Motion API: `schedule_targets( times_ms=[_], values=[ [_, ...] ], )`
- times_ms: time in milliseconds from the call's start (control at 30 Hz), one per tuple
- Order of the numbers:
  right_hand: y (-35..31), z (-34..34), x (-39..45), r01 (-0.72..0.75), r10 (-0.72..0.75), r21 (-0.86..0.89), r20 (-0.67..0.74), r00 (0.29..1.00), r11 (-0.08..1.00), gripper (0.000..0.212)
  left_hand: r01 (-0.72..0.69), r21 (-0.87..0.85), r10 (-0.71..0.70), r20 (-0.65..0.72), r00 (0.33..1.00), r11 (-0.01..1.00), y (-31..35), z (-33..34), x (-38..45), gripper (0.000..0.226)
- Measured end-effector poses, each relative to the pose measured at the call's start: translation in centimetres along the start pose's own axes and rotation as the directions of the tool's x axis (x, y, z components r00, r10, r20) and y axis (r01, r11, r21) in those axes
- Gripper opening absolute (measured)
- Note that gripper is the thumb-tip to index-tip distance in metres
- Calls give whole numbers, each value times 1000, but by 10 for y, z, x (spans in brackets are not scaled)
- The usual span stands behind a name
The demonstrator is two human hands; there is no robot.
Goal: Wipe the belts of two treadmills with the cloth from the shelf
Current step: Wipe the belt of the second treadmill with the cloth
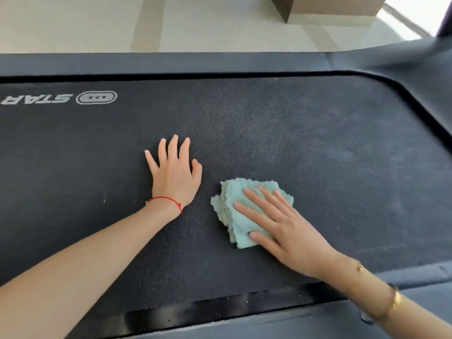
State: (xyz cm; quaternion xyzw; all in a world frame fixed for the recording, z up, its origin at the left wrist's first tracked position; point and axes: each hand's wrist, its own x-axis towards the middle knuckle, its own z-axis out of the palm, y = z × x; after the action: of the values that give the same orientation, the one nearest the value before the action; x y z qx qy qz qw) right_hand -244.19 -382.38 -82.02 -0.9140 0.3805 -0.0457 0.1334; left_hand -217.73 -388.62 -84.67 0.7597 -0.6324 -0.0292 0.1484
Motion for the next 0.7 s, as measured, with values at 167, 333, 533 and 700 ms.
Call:
schedule_targets(
  times_ms=[167, 333, 533, 700],
  values=[
    [50, -14, 4, -325, 328, 43, -72, 942, 945, 54, -55, -20, 56, 25, 998, 998, 4, -3, -6, 52],
    [13, -3, -11, -265, 265, -31, -25, 964, 964, 53, -95, -52, 98, 70, 993, 994, 21, -2, -21, 53],
    [-45, 3, -37, -13, 17, -45, 104, 994, 999, 54, -69, -71, 74, 73, 995, 995, 29, -1, -23, 54],
    [-13, 0, -32, -59, 61, -57, 43, 997, 997, 53, -87, -65, 90, 45, 995, 994, 26, 2, -25, 53]
  ],
)
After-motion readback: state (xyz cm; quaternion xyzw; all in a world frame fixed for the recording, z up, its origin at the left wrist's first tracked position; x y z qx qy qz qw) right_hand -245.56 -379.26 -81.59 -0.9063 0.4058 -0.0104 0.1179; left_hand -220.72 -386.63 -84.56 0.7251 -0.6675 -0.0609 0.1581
